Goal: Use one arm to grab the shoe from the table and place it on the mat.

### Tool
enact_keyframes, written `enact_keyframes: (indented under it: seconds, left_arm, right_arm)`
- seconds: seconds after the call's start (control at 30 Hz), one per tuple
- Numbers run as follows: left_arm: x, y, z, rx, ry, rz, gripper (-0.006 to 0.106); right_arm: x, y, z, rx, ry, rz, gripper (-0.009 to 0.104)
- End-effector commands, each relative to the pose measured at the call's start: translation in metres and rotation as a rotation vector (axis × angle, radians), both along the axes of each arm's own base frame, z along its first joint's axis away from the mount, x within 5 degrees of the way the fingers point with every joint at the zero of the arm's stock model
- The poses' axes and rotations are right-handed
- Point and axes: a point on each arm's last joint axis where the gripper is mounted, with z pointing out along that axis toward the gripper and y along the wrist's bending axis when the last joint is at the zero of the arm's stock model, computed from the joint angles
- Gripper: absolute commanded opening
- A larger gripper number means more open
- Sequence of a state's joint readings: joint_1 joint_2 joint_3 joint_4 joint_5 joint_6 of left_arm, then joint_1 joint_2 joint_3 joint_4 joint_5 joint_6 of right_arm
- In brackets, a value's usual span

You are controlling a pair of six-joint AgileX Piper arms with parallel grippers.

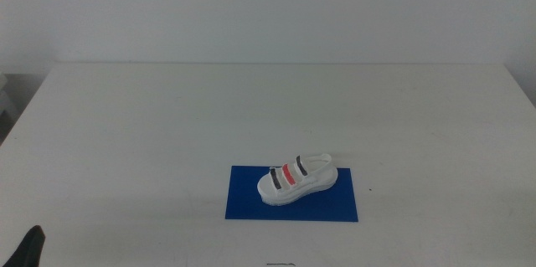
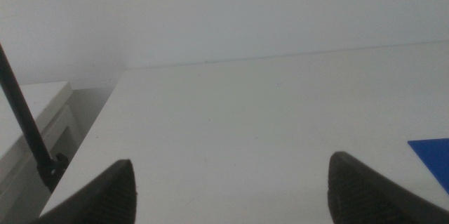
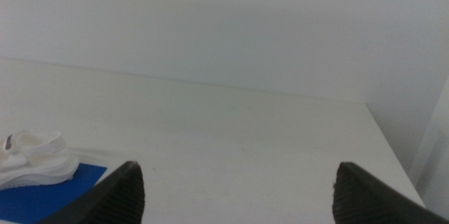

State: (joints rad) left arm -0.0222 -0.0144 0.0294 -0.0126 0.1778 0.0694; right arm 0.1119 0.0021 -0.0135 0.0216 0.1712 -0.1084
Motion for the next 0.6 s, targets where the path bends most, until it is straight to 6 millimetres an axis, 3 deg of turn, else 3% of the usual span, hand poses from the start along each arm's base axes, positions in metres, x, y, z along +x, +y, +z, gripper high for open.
enact_keyframes:
  seconds: [0.0,0.27,0.57]
  left_arm:
    - [-0.001,0.0,0.01,-0.026,-0.102,-0.003,0.094]
    - [-0.001,0.0,0.01,-0.026,-0.102,-0.003,0.094]
    - [-0.001,0.0,0.01,-0.026,-0.102,-0.003,0.094]
  right_arm:
    - [-0.002,-0.001,0.014,0.0,-0.117,-0.007,0.075]
    - [-0.001,-0.001,-0.002,-0.007,-0.063,-0.006,0.075]
    - [-0.001,-0.001,-0.004,-0.01,-0.039,-0.006,0.075]
